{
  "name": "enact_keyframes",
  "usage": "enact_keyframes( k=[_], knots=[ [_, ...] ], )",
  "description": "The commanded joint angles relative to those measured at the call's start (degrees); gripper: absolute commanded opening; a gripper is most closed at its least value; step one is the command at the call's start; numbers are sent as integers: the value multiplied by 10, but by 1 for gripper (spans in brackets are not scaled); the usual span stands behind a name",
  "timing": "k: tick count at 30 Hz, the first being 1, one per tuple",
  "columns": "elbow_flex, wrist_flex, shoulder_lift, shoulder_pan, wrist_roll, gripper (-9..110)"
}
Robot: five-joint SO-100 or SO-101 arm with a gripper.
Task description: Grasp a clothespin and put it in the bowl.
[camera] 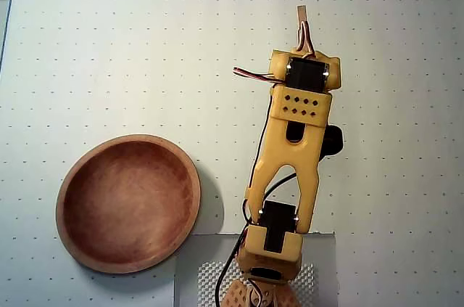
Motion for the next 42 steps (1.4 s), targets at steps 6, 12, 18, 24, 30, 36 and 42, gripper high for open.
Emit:
enact_keyframes(
  k=[6,12,18,24,30,36,42],
  knots=[
    [109,-1,146,-53,53,-3],
    [169,-1,163,-127,113,-3],
    [178,-1,163,-193,164,-3],
    [180,0,154,-266,202,-3],
    [222,-1,154,-349,220,-3],
    [257,-9,153,-405,244,-3],
    [265,-10,124,-453,251,-3]
  ],
)
